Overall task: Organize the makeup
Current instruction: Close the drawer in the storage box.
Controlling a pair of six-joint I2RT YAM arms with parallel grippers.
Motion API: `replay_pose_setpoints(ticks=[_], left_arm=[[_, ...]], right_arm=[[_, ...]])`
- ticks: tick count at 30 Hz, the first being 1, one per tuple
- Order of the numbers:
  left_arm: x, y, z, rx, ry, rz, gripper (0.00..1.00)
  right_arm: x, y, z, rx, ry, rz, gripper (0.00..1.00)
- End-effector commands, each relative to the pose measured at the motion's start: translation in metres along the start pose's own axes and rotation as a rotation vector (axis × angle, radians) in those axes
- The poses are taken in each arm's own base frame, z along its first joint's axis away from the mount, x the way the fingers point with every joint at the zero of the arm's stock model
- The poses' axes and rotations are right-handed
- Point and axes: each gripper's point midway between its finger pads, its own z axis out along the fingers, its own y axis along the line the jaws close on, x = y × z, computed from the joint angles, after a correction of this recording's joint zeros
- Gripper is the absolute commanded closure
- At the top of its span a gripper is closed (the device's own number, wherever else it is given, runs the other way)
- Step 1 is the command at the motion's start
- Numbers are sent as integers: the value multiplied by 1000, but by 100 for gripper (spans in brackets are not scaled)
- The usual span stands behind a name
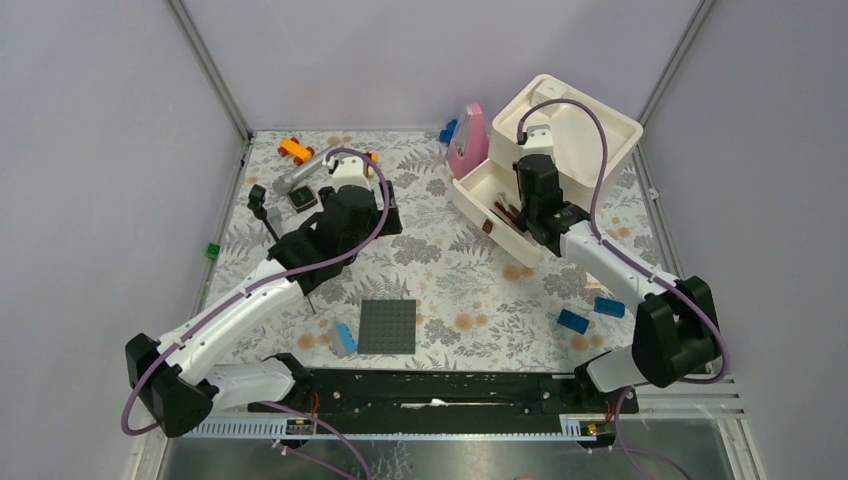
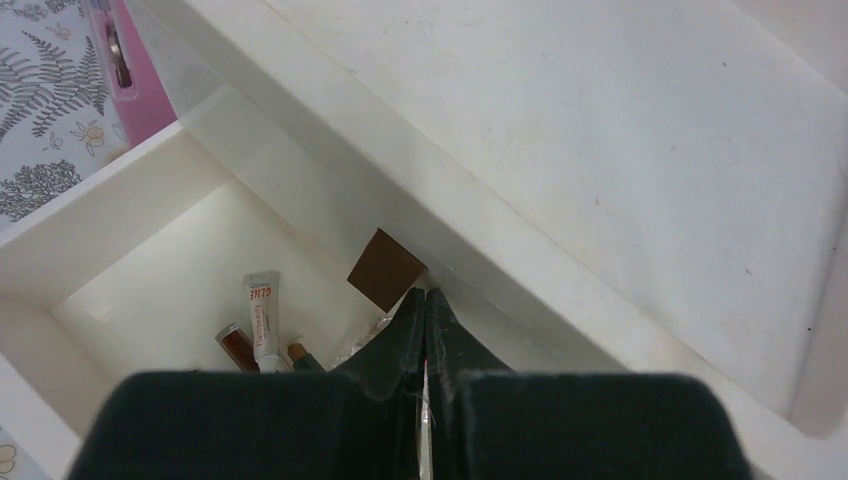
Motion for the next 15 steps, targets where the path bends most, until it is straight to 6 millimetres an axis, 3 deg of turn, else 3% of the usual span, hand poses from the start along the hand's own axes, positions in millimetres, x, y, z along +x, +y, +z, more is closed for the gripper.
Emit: replay_pose_setpoints(ticks=[1,15], left_arm=[[-2,-1,5,-6,-13,-22,16],[38,-15,34,33,88,-32,18]], right_arm=[[-34,-27,11,98,-74,44,100],[-28,-56,48,163,-28,76,100]])
